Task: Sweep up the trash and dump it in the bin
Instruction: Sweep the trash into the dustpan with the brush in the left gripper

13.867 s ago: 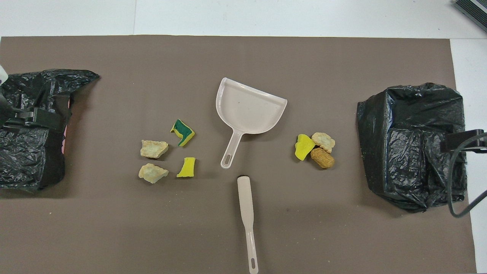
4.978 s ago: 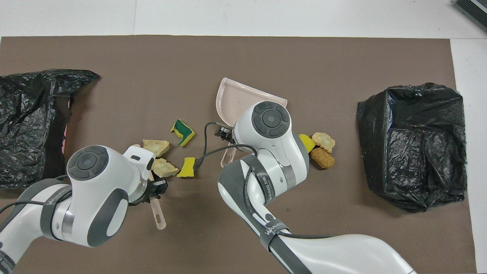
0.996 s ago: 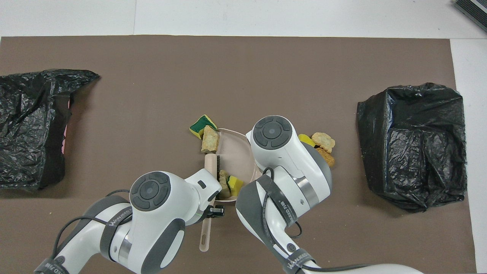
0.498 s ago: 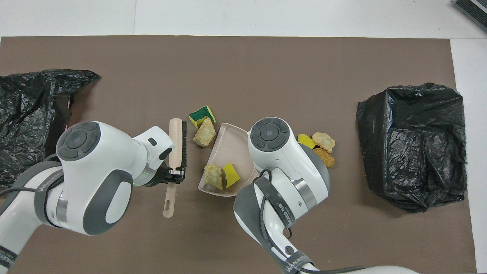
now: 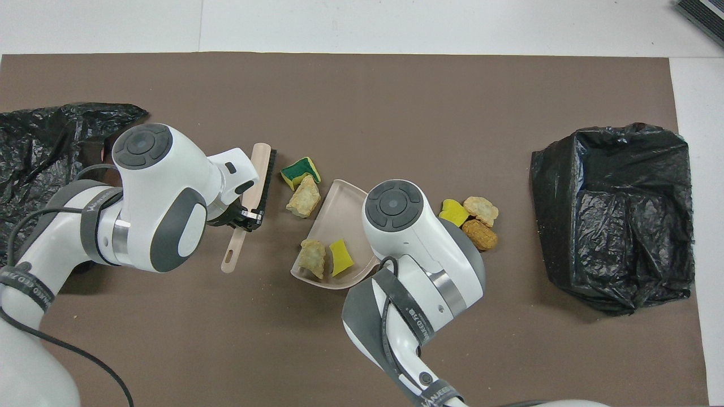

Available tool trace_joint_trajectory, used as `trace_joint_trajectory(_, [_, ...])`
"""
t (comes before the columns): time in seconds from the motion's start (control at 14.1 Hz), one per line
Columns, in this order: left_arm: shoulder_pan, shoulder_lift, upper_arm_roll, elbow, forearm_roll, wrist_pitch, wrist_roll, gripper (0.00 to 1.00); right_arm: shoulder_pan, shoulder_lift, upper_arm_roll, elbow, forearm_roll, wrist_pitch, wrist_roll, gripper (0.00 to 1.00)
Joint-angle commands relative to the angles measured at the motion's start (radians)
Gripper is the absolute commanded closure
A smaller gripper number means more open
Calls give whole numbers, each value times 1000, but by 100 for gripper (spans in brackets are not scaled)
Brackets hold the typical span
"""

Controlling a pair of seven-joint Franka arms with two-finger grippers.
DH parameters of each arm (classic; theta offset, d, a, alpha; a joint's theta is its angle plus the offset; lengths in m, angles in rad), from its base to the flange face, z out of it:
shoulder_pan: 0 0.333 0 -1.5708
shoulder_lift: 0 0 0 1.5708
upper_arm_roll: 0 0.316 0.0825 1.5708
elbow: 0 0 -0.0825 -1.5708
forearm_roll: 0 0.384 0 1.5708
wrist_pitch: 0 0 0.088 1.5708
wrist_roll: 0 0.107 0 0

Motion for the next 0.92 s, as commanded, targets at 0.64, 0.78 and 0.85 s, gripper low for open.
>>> trace_joint_trajectory(0.64, [-295,-120,-7,-93,29,-180,-36,100,-6,-14,1,-22,3,21,41,100])
trace_joint_trajectory(0.78, [-286,-120,-5,-94,30,-190,-36,100,-6,-14,3,-22,3,21,41,100])
trace_joint_trajectory(0.85, [-280,-120,-4,-94,41,-209,-36,100,-6,-14,3,-22,3,21,41,100])
